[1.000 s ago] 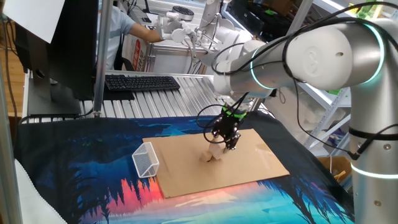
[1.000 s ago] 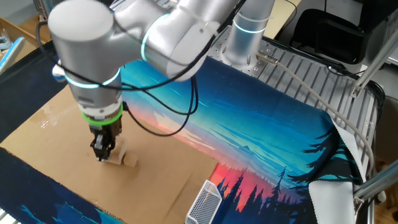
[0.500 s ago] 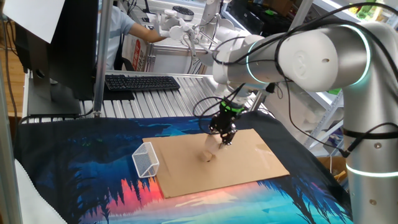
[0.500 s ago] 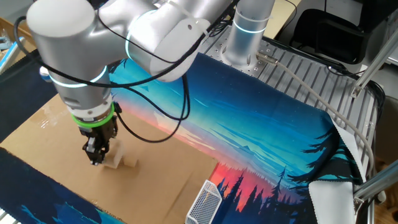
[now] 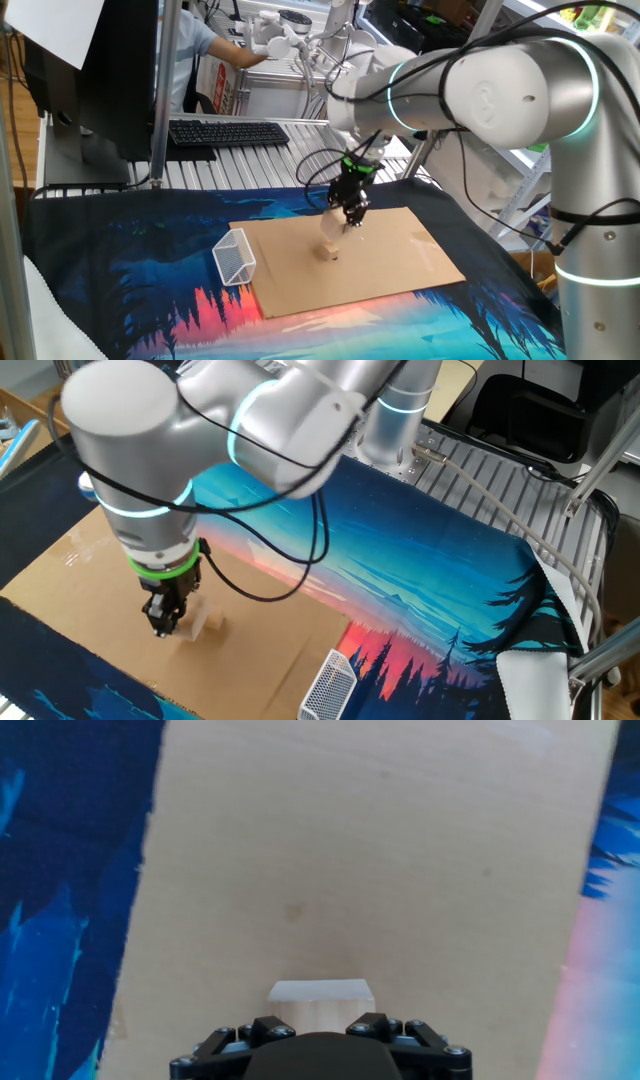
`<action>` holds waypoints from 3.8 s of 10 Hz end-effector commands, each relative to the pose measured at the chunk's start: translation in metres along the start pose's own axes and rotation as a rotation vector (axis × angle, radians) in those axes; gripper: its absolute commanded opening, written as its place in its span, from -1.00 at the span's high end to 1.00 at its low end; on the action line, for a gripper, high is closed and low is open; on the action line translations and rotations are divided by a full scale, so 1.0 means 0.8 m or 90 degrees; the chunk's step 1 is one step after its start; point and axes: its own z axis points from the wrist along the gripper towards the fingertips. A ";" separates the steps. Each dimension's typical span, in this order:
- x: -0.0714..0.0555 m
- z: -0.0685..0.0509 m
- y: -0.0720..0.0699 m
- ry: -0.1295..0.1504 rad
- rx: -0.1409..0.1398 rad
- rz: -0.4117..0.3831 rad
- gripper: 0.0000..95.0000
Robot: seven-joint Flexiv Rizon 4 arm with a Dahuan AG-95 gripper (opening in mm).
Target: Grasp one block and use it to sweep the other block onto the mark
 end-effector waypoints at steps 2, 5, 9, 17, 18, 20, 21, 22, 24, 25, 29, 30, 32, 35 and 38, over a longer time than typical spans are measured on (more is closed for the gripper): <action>0.009 -0.006 0.009 0.019 -0.010 0.006 1.00; 0.033 -0.008 0.012 0.022 -0.003 0.017 1.00; 0.070 -0.009 0.004 0.025 0.000 0.013 1.00; 0.122 0.031 -0.018 0.004 -0.002 0.009 1.00; 0.118 0.034 -0.017 0.001 -0.002 0.008 1.00; 0.110 0.039 -0.015 -0.001 -0.003 0.009 1.00; 0.107 0.040 -0.015 -0.001 -0.004 0.009 1.00; 0.105 0.042 -0.015 -0.002 -0.005 0.009 1.00; 0.102 0.043 -0.015 -0.004 -0.005 0.009 1.00; 0.101 0.043 -0.015 -0.003 -0.004 0.010 1.00; 0.096 0.045 -0.014 -0.005 -0.004 0.008 1.00; 0.094 0.046 -0.014 -0.004 -0.003 0.007 1.00; 0.095 0.044 -0.014 -0.002 -0.008 0.015 1.00; 0.104 0.033 -0.010 0.008 -0.018 0.031 1.00; 0.092 0.027 0.006 0.002 -0.035 0.011 1.00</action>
